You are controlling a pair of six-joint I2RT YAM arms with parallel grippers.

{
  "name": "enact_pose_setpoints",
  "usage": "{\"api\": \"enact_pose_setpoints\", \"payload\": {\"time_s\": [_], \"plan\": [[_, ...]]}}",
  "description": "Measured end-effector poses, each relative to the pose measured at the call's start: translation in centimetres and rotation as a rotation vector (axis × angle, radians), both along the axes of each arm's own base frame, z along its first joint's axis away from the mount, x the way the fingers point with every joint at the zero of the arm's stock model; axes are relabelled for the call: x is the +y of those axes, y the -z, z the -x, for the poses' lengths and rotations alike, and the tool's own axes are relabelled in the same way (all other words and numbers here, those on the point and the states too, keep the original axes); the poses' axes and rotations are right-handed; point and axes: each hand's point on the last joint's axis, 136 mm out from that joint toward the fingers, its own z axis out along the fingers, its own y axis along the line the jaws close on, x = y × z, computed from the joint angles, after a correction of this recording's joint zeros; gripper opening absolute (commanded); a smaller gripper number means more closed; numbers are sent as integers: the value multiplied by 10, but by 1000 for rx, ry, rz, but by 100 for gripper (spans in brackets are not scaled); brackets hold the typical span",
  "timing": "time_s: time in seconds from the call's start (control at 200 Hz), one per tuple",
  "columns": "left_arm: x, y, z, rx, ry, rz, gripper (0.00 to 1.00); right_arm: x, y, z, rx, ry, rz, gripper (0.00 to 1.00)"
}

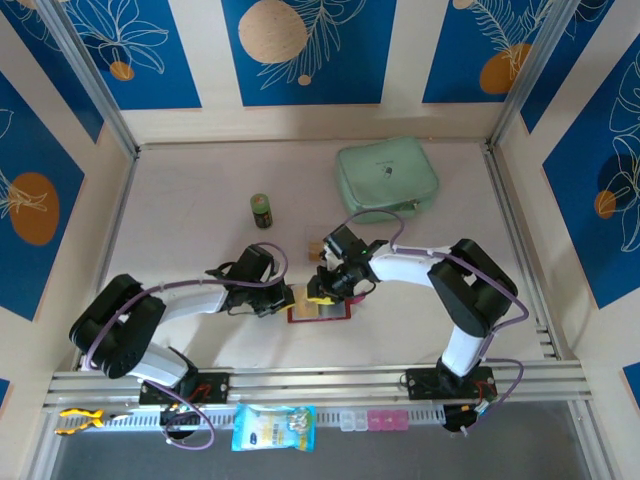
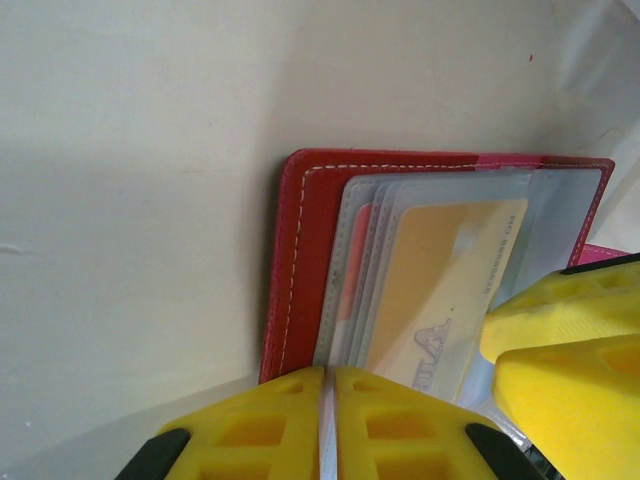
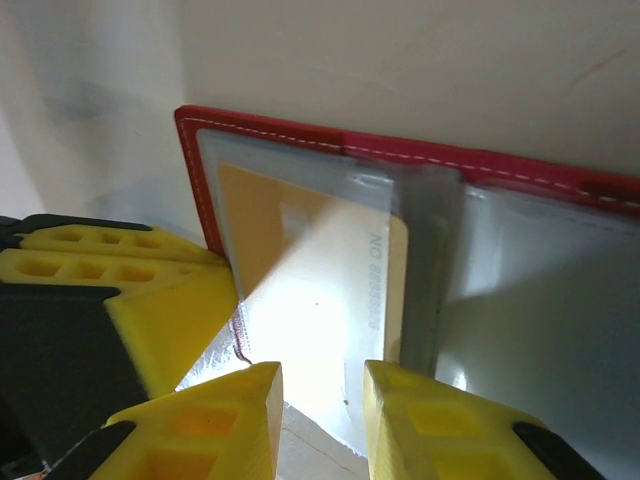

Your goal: Take the credit cards out of the card holder

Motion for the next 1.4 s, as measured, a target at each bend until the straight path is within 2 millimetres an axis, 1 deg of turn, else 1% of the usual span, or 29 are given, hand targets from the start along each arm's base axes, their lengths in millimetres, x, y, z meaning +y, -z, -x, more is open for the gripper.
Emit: {"api": "enact_pose_setpoints", "payload": {"time_s": [0.655,0.79,0.99,1.105,1.19,1.4], "plan": [[1,-1,1,4,15,-14,10,-9,4,1,-21,-23,85,28],[0,-9,0,-4,20,-13,8,-8,1,0,-28,-23,78,28],[-6,-23,-7,-28,21,6,6,-5,-14,-3,-61,-21,46,28],[-11,-27,-9,-39,30,14,5,-5,-16,-3,-67,-21,41,28],[-13,-26,-7,-36,39,13,5,-5,-16,-3,-66,-21,40,28],[-15,-11,-1,3,57,-12,4,-3,-16,-4,-71,-21,31,28]]}}
